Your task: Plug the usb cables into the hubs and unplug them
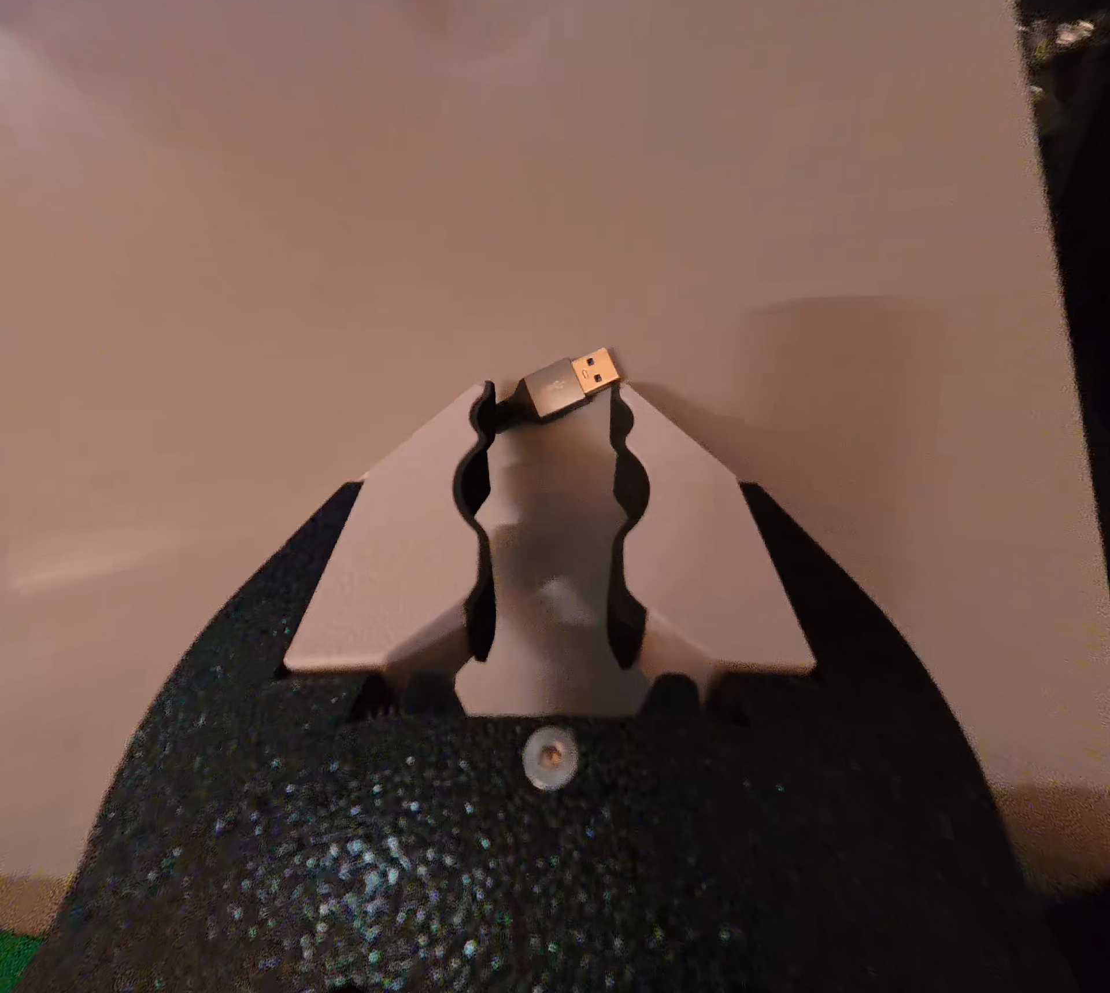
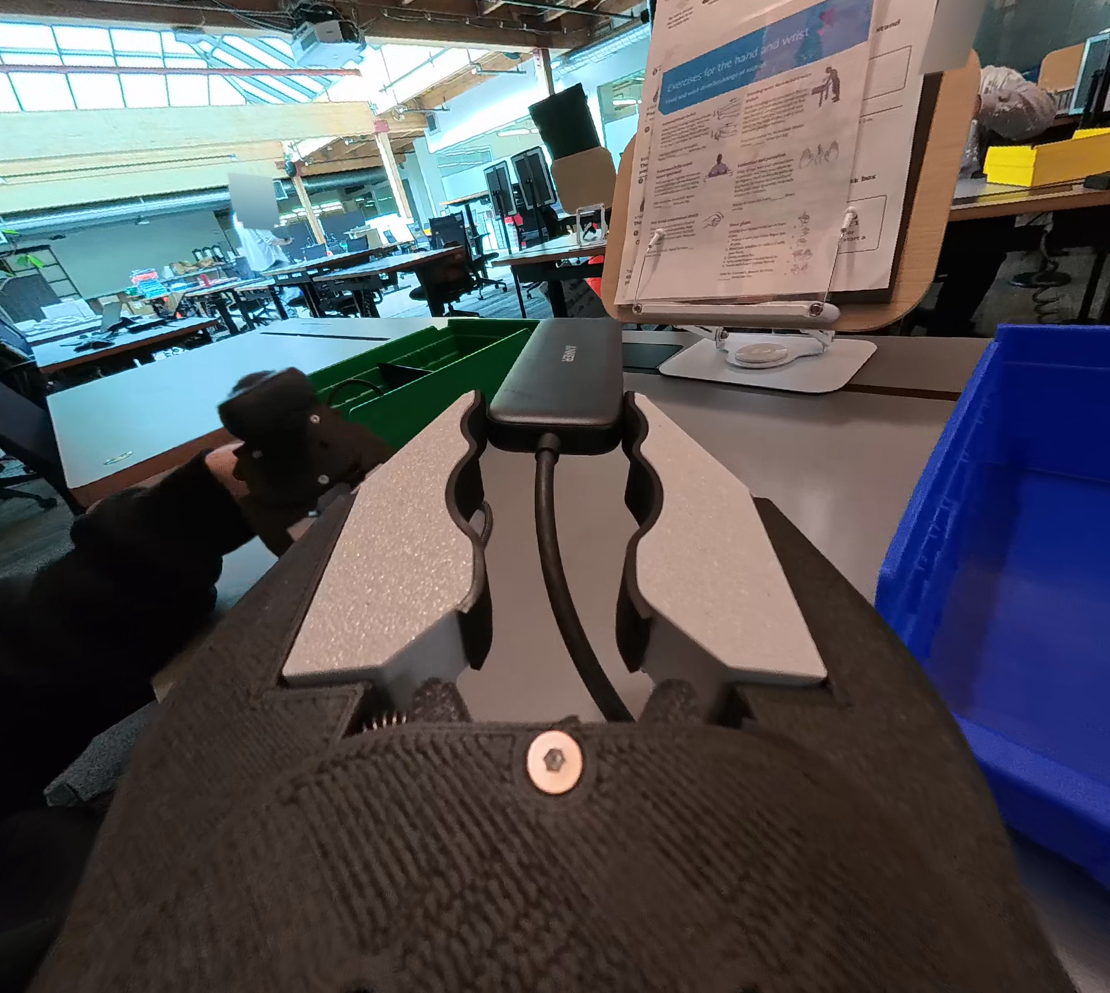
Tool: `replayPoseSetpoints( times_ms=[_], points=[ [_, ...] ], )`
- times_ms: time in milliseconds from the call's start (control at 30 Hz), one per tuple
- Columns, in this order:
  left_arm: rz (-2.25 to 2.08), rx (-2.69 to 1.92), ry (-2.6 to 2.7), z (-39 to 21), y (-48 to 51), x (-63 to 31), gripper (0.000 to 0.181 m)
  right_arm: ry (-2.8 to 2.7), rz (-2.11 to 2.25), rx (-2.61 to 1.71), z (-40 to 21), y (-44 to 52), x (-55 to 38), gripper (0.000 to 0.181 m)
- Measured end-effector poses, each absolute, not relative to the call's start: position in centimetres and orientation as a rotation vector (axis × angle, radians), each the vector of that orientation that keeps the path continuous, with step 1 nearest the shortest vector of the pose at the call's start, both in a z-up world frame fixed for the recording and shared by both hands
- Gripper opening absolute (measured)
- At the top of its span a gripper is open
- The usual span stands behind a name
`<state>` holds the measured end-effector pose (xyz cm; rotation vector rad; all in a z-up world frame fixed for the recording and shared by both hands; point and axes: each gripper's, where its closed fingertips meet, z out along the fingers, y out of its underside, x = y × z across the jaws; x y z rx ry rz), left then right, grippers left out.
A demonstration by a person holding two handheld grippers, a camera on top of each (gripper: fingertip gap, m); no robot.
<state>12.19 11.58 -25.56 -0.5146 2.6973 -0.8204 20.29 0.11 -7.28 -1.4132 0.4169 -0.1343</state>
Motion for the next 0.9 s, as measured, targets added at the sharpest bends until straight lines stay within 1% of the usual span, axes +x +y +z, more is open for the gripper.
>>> replayPoseSetpoints(
  times_ms=[33,133,233,333,433,500,567,667,733,800,867,900],
  points=[
    [-0.807,-0.584,2.674,-25.7,11.1,13.0,0.034,0.420,-0.135,-1.413,-7.3,0.1,20.4,0.045],
    [-0.872,-0.693,2.523,-24.2,10.1,15.6,0.035,0.424,-0.133,-1.414,-7.4,0.0,20.5,0.044],
    [-0.958,-0.623,2.463,-22.5,11.0,15.9,0.037,0.423,-0.145,-1.416,-7.4,-0.3,20.5,0.044],
    [-0.973,-0.568,2.513,-23.3,12.6,15.6,0.038,0.418,-0.140,-1.418,-7.5,-0.4,20.5,0.045],
    [-0.963,-0.762,2.470,-24.5,13.4,17.5,0.036,0.423,-0.142,-1.421,-7.8,-0.3,20.7,0.045],
    [-0.866,-0.830,2.494,-25.6,13.8,17.7,0.035,0.422,-0.144,-1.421,-7.8,-0.1,20.7,0.044],
    [-0.816,-0.889,2.506,-25.8,13.9,17.3,0.025,0.420,-0.149,-1.424,-7.8,0.0,20.7,0.044],
    [-0.751,-1.063,2.551,-25.8,14.2,16.2,0.023,0.421,-0.142,-1.424,-7.8,0.0,20.8,0.045],
    [-0.786,-0.984,2.638,-25.0,13.3,14.8,0.027,0.424,-0.144,-1.429,-8.1,0.0,20.9,0.045],
    [-0.819,-0.707,2.619,-23.8,12.2,14.7,0.034,0.425,-0.136,-1.428,-8.1,0.0,20.9,0.045],
    [-0.858,-0.442,2.617,-23.7,11.0,14.3,0.033,0.422,-0.132,-1.428,-8.1,0.0,20.8,0.045],
    [-0.882,-0.387,2.638,-24.0,10.5,14.0,0.034,0.420,-0.132,-1.431,-8.2,0.0,20.8,0.045]
  ],
)
